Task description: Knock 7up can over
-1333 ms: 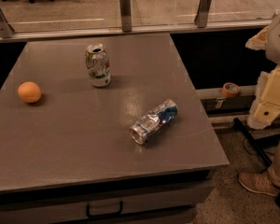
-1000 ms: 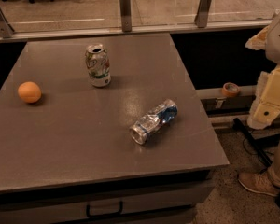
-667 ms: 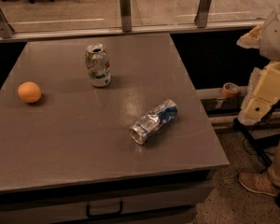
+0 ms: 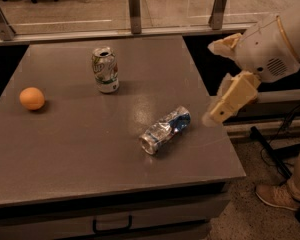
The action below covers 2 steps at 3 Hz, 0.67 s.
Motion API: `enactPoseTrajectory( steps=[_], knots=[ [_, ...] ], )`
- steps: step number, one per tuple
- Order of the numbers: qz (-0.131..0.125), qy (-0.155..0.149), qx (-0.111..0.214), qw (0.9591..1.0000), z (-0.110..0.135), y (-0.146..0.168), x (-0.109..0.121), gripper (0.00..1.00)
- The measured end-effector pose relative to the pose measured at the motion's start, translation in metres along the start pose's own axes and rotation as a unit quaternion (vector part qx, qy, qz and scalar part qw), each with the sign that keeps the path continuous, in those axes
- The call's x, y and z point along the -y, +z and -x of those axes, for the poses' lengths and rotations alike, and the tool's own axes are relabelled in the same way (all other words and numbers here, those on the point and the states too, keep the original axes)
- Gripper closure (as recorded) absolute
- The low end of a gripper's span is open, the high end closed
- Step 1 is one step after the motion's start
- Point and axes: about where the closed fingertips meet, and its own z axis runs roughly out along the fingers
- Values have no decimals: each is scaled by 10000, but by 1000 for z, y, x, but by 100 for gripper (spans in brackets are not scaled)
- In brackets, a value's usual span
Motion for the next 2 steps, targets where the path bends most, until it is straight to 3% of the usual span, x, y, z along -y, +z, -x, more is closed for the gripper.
enactPoseTrajectory(
  steps=[1,2],
  knots=[
    [5,273,1084,9937,49,32,-3,0],
    [-113,645,1752,9824,96,60,-12,0]
  ],
)
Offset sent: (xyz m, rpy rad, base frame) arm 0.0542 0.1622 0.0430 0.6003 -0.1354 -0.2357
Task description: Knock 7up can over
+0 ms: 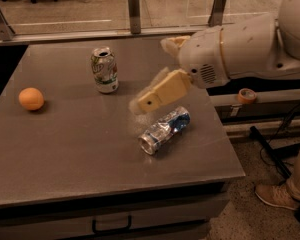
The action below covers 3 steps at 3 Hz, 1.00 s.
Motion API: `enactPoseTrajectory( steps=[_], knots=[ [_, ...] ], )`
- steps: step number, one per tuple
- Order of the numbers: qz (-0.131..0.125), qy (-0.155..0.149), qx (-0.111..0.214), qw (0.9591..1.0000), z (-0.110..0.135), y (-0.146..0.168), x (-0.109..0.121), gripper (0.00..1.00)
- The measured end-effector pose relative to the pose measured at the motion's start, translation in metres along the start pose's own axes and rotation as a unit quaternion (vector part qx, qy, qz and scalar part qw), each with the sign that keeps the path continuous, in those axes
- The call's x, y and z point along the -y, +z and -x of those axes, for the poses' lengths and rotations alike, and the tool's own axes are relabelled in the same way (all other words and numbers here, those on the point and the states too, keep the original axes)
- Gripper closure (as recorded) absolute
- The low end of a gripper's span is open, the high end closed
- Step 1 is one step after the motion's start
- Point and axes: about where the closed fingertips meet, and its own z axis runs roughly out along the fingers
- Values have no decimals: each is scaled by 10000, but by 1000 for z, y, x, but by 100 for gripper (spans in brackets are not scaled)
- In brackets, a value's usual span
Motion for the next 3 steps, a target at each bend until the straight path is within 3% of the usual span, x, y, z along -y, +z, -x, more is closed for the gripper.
enactPoseTrajectory(
  steps=[1,2,3],
  knots=[
    [-342,22,214,9992,14,6,14,0],
    [-348,12,204,9992,14,5,14,0],
    [-184,232,409,9987,-1,45,6,0]
  ],
)
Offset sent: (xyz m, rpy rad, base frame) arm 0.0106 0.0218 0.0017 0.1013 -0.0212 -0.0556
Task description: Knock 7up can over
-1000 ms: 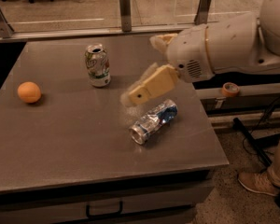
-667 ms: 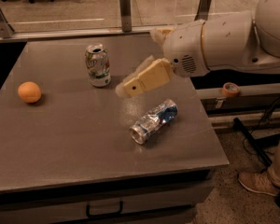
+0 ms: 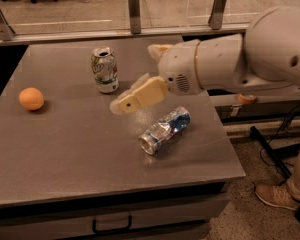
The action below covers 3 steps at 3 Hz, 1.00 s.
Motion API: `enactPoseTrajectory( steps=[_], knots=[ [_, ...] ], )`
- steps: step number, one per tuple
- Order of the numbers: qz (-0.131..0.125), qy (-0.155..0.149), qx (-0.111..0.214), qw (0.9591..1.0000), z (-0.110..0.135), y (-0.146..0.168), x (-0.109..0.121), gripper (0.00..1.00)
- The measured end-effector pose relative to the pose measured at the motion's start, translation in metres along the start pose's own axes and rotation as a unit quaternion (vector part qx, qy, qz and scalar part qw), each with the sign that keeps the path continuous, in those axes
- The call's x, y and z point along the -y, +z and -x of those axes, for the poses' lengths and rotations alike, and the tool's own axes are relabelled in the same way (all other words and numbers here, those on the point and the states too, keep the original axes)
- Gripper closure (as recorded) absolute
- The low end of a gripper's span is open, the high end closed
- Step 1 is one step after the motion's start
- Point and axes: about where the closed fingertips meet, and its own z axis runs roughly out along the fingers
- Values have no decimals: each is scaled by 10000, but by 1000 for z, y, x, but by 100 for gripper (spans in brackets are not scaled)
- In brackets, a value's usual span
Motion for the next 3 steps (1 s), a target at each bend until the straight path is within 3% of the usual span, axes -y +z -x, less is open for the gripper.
enactPoseTrajectory(
  steps=[1,3],
  knots=[
    [165,269,445,9985,-23,58,-1,0],
    [154,262,715,9970,-35,126,24,0]
  ],
)
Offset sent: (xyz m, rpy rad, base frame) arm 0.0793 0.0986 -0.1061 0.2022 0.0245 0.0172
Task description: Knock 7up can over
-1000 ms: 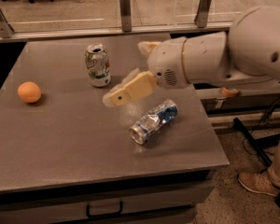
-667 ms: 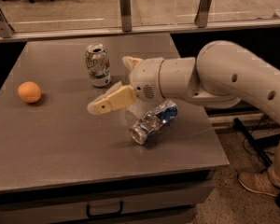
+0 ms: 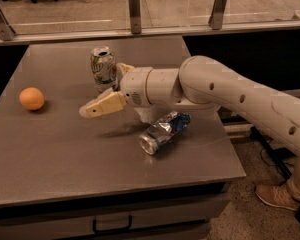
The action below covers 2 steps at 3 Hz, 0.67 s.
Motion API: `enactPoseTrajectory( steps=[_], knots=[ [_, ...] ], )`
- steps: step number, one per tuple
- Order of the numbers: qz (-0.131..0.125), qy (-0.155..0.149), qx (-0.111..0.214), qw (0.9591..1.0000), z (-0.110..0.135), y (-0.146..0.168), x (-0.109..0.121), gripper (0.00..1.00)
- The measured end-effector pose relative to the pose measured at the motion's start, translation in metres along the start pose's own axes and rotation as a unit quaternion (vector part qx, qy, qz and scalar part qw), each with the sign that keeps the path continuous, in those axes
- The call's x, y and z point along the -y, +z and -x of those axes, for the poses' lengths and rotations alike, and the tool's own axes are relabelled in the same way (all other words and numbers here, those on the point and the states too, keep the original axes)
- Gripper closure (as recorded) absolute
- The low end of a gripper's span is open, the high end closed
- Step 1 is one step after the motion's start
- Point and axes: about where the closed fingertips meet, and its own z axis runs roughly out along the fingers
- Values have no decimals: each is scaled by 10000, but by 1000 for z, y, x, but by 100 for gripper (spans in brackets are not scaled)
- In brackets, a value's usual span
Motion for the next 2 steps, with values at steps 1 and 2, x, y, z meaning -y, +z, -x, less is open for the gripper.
enactPoseTrajectory(
  steps=[1,2],
  knots=[
    [-87,-121,66,9999,-5,17,19,0],
    [-121,-344,58,9993,-11,29,42,0]
  ],
)
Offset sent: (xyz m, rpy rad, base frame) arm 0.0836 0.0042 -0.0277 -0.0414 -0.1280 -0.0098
